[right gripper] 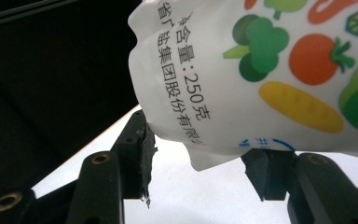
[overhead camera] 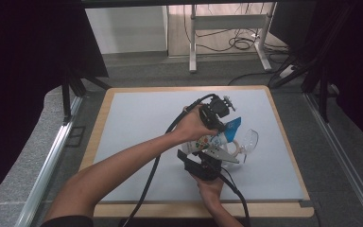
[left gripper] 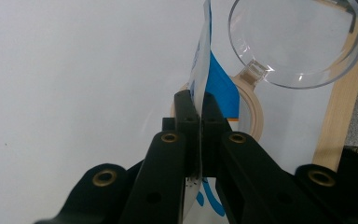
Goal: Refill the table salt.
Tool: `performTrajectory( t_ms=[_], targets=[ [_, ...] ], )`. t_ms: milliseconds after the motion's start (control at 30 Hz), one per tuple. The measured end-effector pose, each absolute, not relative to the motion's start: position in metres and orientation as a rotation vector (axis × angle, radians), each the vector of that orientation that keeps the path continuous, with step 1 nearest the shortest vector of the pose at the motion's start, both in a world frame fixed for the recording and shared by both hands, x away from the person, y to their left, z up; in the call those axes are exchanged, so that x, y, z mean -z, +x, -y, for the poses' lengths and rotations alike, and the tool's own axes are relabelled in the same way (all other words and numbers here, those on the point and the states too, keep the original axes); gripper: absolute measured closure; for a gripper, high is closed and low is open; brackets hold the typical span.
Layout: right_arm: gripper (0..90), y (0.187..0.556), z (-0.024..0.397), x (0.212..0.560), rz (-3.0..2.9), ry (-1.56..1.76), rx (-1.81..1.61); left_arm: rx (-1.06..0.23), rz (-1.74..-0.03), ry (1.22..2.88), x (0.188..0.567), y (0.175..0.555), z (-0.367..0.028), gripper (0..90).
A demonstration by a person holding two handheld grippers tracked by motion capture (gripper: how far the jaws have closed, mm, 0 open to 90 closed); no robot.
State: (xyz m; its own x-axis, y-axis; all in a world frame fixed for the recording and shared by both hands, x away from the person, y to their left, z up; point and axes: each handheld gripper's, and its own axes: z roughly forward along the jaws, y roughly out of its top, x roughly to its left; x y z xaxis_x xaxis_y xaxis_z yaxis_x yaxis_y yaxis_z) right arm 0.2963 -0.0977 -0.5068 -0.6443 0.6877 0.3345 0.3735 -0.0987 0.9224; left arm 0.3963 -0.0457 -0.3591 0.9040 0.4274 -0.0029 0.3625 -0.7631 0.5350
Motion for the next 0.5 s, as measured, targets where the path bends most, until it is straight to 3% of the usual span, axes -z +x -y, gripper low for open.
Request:
performTrajectory(
  t_ms=[500],
  targets=[
    [48.8, 0.2947, 0.0983, 0.5042, -1.901, 1.175, -1.830, -0.170, -0.569, 2.526, 0.3566, 0.3959, 0.0469, 90.0]
  ],
)
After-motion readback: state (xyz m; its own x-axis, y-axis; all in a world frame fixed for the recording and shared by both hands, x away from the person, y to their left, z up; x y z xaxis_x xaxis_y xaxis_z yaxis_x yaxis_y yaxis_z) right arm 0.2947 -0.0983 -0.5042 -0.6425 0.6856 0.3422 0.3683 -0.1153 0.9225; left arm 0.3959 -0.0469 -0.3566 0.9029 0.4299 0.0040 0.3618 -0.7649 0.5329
